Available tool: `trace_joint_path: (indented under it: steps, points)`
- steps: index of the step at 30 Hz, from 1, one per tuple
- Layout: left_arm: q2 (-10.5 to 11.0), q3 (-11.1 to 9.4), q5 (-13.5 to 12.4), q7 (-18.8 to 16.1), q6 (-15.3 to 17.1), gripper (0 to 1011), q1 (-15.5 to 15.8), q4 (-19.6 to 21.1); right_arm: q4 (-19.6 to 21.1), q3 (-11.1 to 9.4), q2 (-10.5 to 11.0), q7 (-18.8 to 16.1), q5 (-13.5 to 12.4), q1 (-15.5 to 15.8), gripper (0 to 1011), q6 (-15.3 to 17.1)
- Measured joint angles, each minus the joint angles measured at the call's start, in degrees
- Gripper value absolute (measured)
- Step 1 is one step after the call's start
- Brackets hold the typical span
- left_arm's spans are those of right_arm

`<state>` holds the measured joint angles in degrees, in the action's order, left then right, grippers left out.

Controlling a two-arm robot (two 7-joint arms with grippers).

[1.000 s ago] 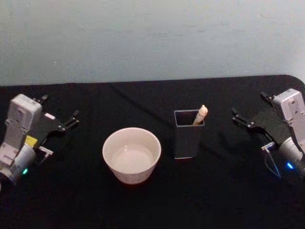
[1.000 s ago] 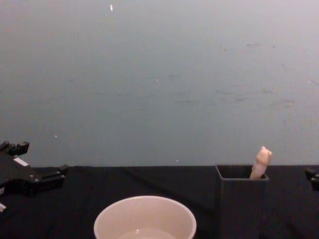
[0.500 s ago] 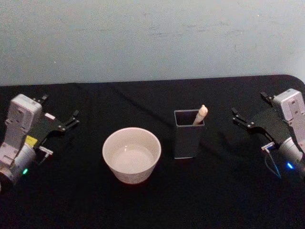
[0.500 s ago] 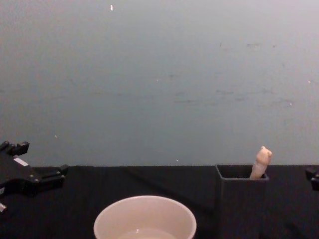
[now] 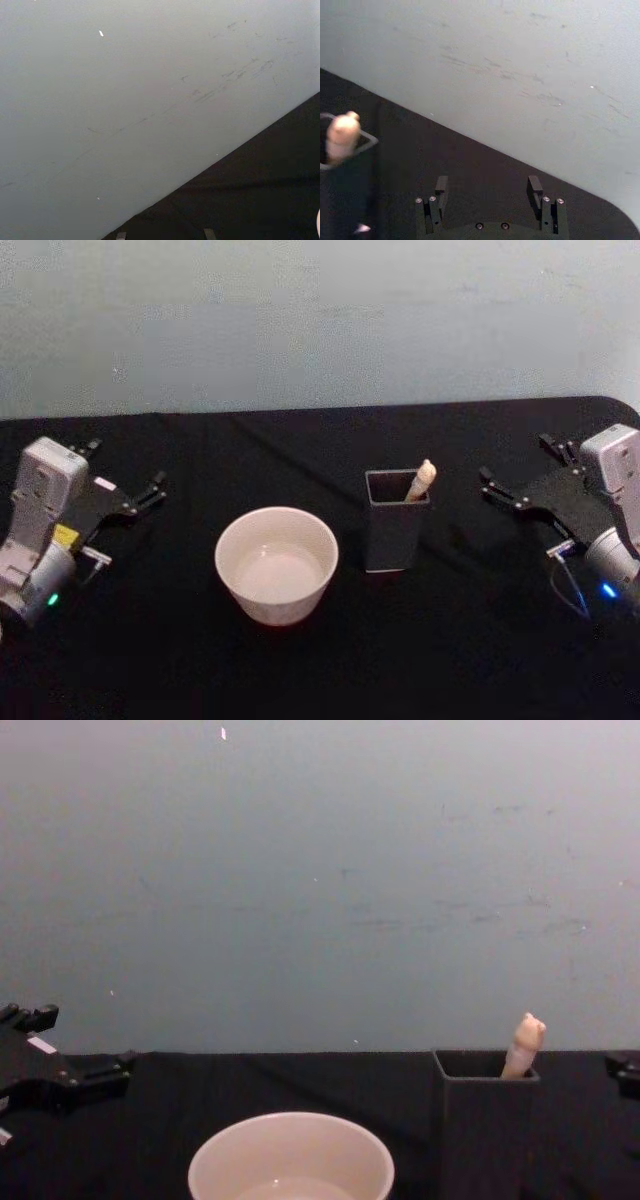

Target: Pick up the stirring spoon with one hand, stir inside the cup, then place it back in its original position.

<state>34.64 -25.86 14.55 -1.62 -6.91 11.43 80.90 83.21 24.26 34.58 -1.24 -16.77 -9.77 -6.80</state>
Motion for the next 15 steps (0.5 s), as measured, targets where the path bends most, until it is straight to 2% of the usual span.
trace_joint_path:
  steps: [3, 4, 9, 10, 13, 15]
  points:
    - [0.0, 0.0, 0.0, 0.0, 0.0, 1001, 0.0, 0.0, 2.2, -0.9, 0.3, -2.4, -2.5, 1.4, 1000, 0.6]
    - [0.0, 0.0, 0.0, 0.0, 0.0, 1002, 0.0, 0.0, 2.2, -0.9, 0.3, -2.4, -2.5, 1.4, 1000, 0.6]
    - [0.0, 0.0, 0.0, 0.0, 0.0, 1001, 0.0, 0.0, 7.0, -2.1, 1.7, -9.5, -8.3, 4.3, 1000, 2.6]
    - [0.0, 0.0, 0.0, 0.0, 0.0, 1001, 0.0, 0.0, 7.0, -2.1, 1.7, -9.5, -8.3, 4.3, 1000, 2.6]
    - [0.0, 0.0, 0.0, 0.0, 0.0, 1001, 0.0, 0.0, 9.6, -2.4, 2.5, -13.9, -11.3, 5.6, 1000, 3.6]
    - [0.0, 0.0, 0.0, 0.0, 0.0, 1001, 0.0, 0.0, 10.2, -2.6, 2.6, -15.5, -12.4, 5.9, 1000, 4.1]
